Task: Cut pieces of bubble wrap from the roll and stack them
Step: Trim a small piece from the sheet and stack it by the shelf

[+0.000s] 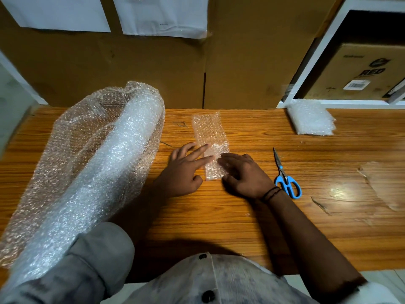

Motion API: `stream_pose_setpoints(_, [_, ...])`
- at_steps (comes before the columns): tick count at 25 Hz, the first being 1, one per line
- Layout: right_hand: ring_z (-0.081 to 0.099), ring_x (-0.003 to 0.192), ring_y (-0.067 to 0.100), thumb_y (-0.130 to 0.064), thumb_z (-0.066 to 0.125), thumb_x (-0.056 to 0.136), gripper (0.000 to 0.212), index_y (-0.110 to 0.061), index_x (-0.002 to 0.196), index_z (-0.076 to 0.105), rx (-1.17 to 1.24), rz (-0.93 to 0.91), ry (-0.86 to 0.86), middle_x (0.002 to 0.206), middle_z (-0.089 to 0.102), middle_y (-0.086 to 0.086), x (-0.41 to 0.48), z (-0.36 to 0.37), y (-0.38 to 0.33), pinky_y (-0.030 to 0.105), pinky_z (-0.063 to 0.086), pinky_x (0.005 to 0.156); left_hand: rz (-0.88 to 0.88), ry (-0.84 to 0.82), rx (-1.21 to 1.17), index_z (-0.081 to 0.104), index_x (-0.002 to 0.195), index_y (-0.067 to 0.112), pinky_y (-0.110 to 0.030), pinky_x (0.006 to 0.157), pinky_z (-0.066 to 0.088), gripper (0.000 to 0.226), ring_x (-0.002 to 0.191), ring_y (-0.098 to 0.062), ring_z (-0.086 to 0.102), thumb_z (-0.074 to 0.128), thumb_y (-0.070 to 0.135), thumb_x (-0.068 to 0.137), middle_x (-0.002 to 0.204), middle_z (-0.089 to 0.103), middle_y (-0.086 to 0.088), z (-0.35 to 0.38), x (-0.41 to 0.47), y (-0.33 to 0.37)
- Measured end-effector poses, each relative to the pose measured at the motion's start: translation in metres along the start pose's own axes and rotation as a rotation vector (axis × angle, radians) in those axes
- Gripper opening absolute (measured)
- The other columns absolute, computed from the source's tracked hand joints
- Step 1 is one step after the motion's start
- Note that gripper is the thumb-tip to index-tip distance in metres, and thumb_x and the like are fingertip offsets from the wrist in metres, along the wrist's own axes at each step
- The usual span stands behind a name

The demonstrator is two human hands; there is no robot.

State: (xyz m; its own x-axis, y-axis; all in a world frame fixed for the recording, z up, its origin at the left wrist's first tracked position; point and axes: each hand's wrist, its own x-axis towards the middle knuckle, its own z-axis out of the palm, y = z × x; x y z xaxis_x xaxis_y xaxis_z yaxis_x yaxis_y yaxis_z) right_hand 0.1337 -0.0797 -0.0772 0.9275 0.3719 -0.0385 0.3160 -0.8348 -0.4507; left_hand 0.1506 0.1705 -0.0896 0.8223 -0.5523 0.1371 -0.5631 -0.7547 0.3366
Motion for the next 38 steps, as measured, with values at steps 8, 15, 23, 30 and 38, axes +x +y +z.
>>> stream_pose_setpoints(8, [0.051, 0.134, 0.029, -0.03, 0.055, 0.068, 0.078, -0.023, 0.145, 0.058, 0.032, -0.029, -0.05, 0.153, 0.055, -0.001, 0.0, -0.01, 0.001, 0.036, 0.036, 0.112, -0.008, 0.115, -0.075, 0.073, 0.124, 0.036, -0.049, 0.108, 0.036, 0.034, 0.131, -0.018, 0.051, 0.055, 0.044, 0.096, 0.135, 0.066, 0.015, 0.004, 0.011, -0.004])
stream_pose_setpoints(15, [0.043, 0.123, 0.01, -0.041, 0.07, 0.092, 0.036, -0.025, 0.124, 0.073, 0.062, -0.07, 0.161, 0.133, 0.066, -0.015, -0.003, -0.007, 0.008, 0.036, 0.036, 0.103, -0.169, 0.048, -0.53, 0.07, 0.132, 0.019, -0.023, 0.11, 0.039, 0.038, 0.137, -0.008, 0.047, 0.052, 0.028, 0.099, 0.142, 0.06, 0.001, -0.001, -0.001, -0.006])
stream_pose_setpoints(23, [0.068, 0.075, 0.017, -0.036, 0.064, 0.101, 0.018, -0.022, 0.091, 0.066, 0.31, 0.118, 0.387, 0.08, 0.072, -0.009, 0.005, -0.003, -0.013, 0.033, 0.05, 0.065, -0.225, 0.118, -0.777, 0.068, 0.114, 0.016, -0.027, 0.087, 0.052, 0.038, 0.093, -0.01, 0.067, 0.041, 0.042, 0.109, 0.098, 0.073, 0.0, -0.02, -0.004, 0.011])
stream_pose_setpoints(30, [0.07, 0.074, 0.022, -0.032, 0.071, 0.096, 0.021, -0.017, 0.111, 0.07, 0.339, 0.228, 0.389, 0.077, 0.073, -0.001, 0.02, 0.0, -0.022, 0.034, 0.052, 0.066, -0.356, 0.268, -0.507, 0.042, 0.149, 0.033, -0.035, 0.088, 0.056, 0.064, 0.088, -0.003, 0.069, 0.072, 0.04, 0.094, 0.085, 0.073, 0.015, -0.003, 0.002, 0.016])
stream_pose_setpoints(38, [0.069, 0.091, 0.033, -0.024, 0.073, 0.09, 0.058, -0.016, 0.143, 0.05, 0.302, 0.363, 0.522, 0.095, 0.073, 0.009, 0.011, 0.014, -0.022, 0.045, 0.056, 0.08, -0.275, 0.249, -0.254, 0.034, 0.155, 0.04, -0.046, 0.097, 0.049, 0.077, 0.096, -0.011, 0.059, 0.073, 0.044, 0.09, 0.084, 0.066, 0.019, -0.001, 0.008, 0.014])
